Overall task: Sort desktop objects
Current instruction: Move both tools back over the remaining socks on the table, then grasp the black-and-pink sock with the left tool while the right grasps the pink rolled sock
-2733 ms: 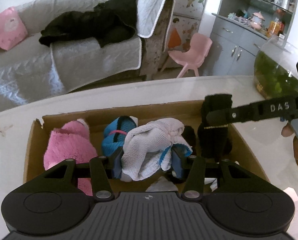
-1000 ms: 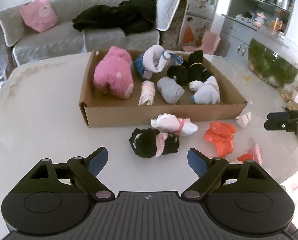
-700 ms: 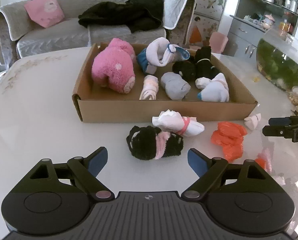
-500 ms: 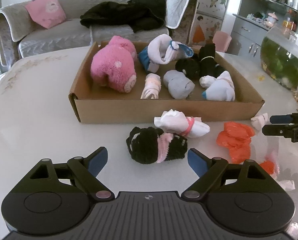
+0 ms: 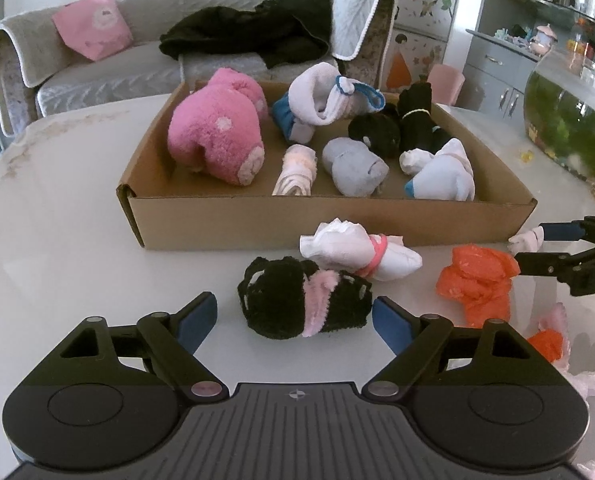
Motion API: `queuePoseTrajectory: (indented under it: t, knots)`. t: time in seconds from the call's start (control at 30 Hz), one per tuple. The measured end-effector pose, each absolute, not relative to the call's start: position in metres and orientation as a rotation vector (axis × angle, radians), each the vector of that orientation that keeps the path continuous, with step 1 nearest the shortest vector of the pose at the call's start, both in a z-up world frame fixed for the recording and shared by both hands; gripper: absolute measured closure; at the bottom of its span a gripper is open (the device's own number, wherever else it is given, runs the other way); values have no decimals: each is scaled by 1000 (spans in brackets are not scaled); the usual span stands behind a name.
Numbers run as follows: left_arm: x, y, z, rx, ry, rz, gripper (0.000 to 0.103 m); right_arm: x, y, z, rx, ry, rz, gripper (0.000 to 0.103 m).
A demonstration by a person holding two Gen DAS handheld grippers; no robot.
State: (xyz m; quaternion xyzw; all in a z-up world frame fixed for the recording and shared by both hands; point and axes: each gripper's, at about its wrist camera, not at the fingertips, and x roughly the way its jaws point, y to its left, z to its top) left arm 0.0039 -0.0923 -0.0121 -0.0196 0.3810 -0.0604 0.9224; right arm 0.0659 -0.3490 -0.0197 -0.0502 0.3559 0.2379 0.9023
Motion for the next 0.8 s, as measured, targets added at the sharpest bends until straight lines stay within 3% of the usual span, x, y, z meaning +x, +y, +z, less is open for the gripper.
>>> queuePoseTrajectory:
  t: [0.1, 0.2, 0.37, 0.8]
  knots:
    - [5, -93, -12, -41, 780, -119, 15, 67, -348, -20, -99, 736, 484, 14]
    - [6, -96, -13, -27, 779, -114, 16, 66, -346, -20, -117, 733, 464, 22]
    - [6, -104, -11, 5, 778, -109, 31, 64, -347, -16, -120, 726, 459, 58]
    - [-7, -90, 4, -49, 764, -122, 37, 59, -347, -11, -90, 726, 467, 59]
